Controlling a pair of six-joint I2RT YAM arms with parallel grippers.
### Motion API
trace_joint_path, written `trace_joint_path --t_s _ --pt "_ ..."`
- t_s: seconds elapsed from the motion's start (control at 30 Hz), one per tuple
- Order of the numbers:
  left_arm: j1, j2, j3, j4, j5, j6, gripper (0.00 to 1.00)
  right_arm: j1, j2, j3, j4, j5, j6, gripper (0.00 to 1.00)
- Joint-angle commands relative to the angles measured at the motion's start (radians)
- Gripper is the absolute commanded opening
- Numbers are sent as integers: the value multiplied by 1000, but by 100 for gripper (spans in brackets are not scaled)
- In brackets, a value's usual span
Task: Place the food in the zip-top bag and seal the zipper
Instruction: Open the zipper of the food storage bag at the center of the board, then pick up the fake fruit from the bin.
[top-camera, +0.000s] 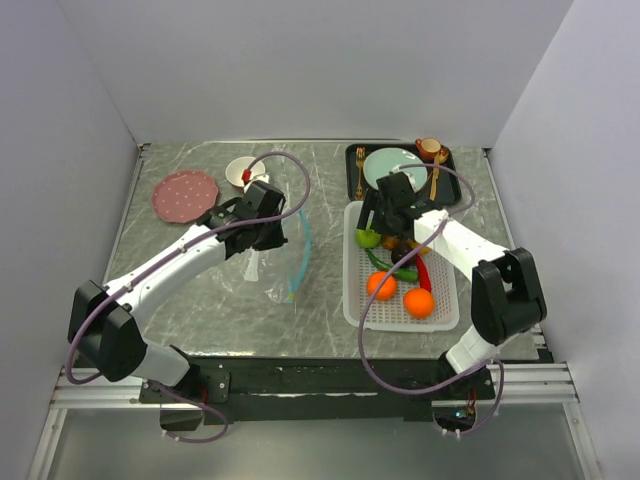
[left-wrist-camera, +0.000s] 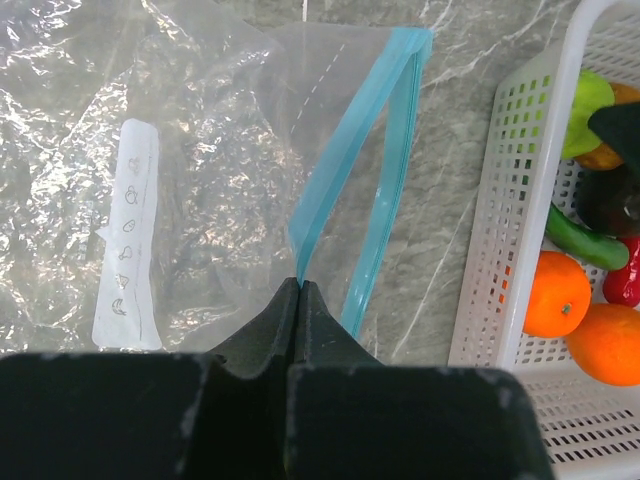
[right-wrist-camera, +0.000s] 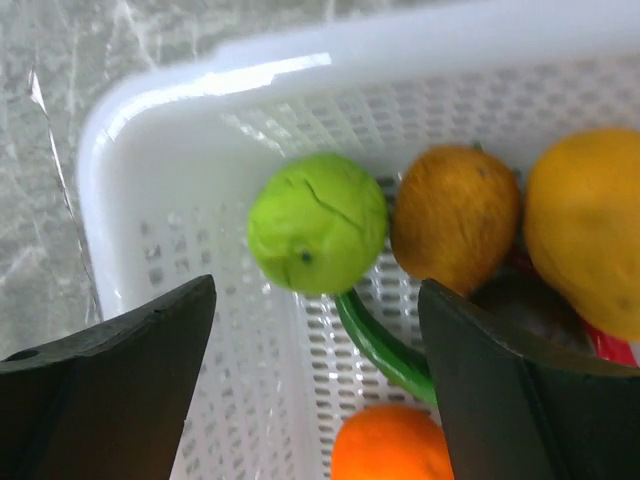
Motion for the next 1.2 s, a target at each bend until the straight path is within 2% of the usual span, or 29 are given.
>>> trace_joint_path --t_s 0.0,0.1,0.47,0.77,0.87,1.03,1.17 --pt "4 -12 9 16 6 12 1 -8 45 76 35 -26 -41 85" --pt "6 -27 -13 19 9 11 1 -10 82 102 17 -42 -34 82" --pt "8 -35 -30 32 9 3 1 -10 145 73 36 -52 -31 82" --pt "8 -46 -34 41 2 -9 1 -10 193 109 23 -6 -64 81" --pt "8 -46 -36 39 0 -14 1 -10 191 109 32 -5 -71 72" --pt "9 -54 -42 39 -1 -20 1 -8 168 102 36 -14 -75 47" --pt "8 -54 -42 42 2 -20 1 -10 93 59 55 -26 -66 39"
